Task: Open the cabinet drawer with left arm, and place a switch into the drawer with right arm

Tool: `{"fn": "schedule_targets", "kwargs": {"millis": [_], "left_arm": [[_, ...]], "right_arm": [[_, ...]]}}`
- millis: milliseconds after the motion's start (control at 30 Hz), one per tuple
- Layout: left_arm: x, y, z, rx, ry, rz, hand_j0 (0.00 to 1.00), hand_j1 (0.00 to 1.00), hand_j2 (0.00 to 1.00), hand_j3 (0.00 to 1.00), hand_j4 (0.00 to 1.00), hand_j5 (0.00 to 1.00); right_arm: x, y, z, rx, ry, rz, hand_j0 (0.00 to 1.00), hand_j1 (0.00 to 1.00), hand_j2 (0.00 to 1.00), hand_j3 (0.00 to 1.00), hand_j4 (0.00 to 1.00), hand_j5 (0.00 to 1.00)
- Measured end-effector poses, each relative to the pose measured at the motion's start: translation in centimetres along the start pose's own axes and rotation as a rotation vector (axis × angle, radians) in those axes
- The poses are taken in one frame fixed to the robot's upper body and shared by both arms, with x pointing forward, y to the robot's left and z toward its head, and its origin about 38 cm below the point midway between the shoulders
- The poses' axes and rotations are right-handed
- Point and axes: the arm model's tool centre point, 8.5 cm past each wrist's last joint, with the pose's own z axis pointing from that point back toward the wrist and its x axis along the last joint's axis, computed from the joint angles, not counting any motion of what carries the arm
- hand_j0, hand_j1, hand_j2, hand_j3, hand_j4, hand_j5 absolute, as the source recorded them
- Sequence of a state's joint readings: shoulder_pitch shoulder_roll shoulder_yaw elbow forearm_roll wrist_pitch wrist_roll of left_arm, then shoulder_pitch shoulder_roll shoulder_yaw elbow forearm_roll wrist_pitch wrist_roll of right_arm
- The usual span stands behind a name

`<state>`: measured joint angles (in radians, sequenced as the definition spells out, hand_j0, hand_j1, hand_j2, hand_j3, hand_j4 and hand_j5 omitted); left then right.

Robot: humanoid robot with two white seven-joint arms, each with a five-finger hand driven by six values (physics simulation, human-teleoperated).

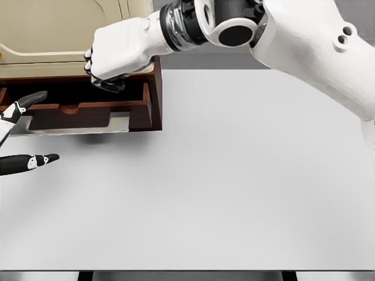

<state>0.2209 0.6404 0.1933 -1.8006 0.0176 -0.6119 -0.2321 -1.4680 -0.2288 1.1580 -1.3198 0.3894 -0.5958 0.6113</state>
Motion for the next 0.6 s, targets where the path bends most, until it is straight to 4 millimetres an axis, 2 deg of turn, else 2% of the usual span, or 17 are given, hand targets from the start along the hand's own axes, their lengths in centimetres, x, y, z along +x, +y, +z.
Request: {"fn": "schedule_targets", "kwargs": {"millis": [367, 600], "left_arm": [[0.0, 0.0, 0.0, 0.0, 0.0, 0.0, 1.0, 1.0, 1.0, 1.0, 1.0, 1.0], [0.0, 0.0, 0.0, 0.0, 0.0, 0.0, 1.0, 1.0, 1.0, 1.0, 1.0, 1.0]], "right_arm": [[-0.3, 1.0, -2.1, 0.04, -0.011, -0.033, 0.33, 0.33, 0.33, 0.33, 0.33, 0.33], [-0.5, 0.8, -2.8, 0.054, -0.01, -0.034, 0.33, 0.33, 0.33, 0.33, 0.33, 0.33]]}}
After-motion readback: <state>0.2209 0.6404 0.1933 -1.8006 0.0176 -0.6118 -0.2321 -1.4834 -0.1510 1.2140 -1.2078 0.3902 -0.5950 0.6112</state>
